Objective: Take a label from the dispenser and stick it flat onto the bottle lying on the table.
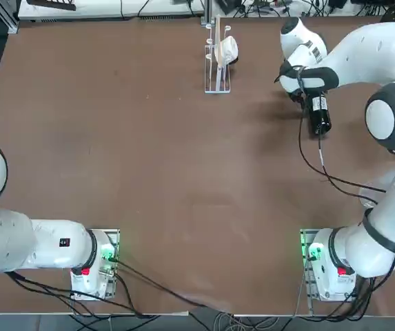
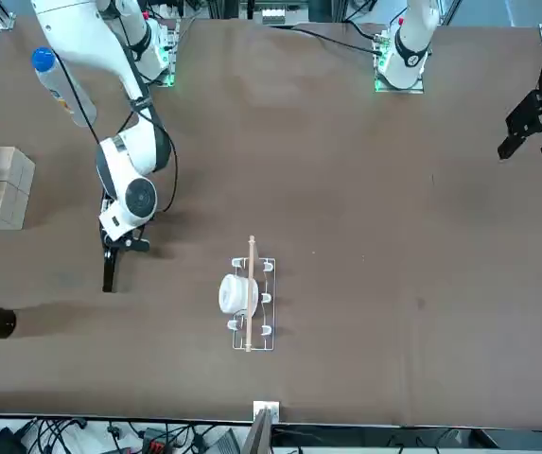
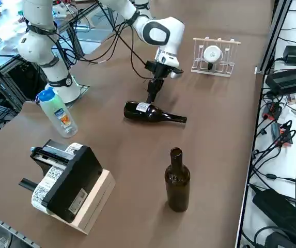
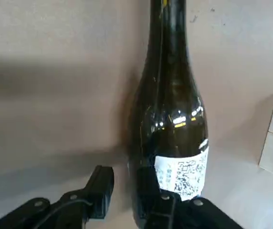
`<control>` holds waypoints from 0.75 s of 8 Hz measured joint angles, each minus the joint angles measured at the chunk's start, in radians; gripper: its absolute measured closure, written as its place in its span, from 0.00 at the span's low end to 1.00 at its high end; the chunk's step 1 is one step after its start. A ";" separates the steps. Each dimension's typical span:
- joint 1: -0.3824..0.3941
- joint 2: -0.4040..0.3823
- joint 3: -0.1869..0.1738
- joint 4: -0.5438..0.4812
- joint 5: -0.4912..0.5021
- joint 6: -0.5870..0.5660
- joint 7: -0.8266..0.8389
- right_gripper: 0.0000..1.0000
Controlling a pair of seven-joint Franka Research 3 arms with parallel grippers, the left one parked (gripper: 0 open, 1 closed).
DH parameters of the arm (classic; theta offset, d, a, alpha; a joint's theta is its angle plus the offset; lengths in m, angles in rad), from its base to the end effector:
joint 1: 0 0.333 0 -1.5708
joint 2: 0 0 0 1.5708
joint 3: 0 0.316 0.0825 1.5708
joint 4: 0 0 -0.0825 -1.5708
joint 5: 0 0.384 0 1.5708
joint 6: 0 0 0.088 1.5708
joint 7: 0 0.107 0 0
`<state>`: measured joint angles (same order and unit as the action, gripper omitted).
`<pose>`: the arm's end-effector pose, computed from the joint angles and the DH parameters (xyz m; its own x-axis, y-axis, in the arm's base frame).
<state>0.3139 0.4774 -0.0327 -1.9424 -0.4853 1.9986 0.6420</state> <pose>0.5612 0.1329 0.2136 0.9810 -0.1057 -0.1624 -0.0053 -0.8524 0.5229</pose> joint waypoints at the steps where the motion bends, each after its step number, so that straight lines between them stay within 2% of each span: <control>1: 0.000 0.006 0.000 0.000 0.001 0.006 0.001 0.67; 6: 0.001 0.012 0.000 0.044 0.008 0.010 0.002 0.67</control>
<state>0.3153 0.4895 -0.0328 -1.8987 -0.4769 2.0085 0.6441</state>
